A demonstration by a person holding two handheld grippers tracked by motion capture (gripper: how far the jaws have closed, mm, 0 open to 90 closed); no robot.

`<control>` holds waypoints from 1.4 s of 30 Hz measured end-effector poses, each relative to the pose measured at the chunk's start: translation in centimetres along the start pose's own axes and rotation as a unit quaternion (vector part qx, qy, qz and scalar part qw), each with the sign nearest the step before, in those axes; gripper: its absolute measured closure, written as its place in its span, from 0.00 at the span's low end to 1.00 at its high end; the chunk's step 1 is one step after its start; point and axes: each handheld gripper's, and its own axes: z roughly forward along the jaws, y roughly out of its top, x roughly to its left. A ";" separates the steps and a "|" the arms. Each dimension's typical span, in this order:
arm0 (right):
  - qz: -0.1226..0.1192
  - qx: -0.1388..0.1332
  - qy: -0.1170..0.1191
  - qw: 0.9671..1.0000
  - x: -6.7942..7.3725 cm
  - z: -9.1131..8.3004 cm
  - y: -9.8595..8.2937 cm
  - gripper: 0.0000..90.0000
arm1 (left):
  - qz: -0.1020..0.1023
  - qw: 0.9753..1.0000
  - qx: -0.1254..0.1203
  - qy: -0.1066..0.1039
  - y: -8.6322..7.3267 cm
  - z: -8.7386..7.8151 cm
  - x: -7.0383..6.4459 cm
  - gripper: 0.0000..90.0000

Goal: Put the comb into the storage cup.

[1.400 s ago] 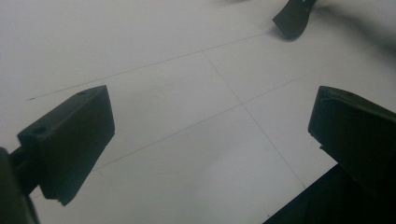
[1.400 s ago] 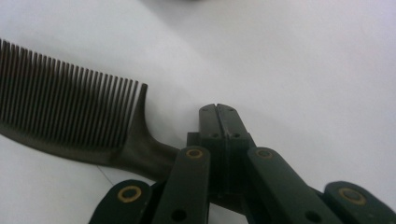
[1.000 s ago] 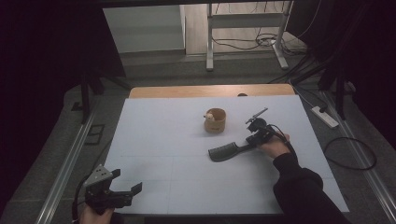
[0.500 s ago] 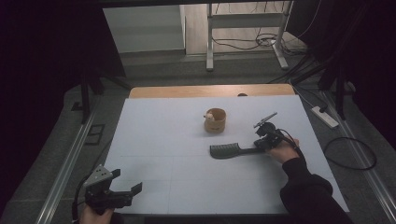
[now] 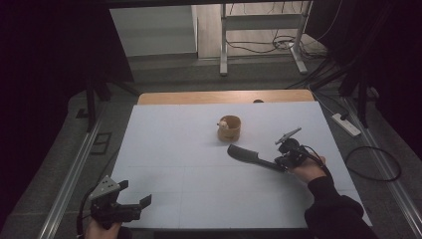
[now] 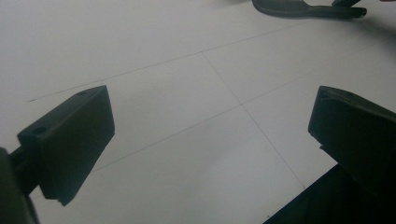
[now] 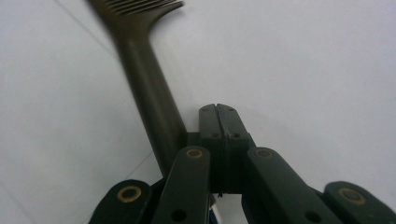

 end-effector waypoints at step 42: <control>0.001 -0.030 0.007 1.000 3.6 -3.0 -2.9 0.88 | -0.001 1.000 0.001 -0.001 0.1 0.1 0.0 0.01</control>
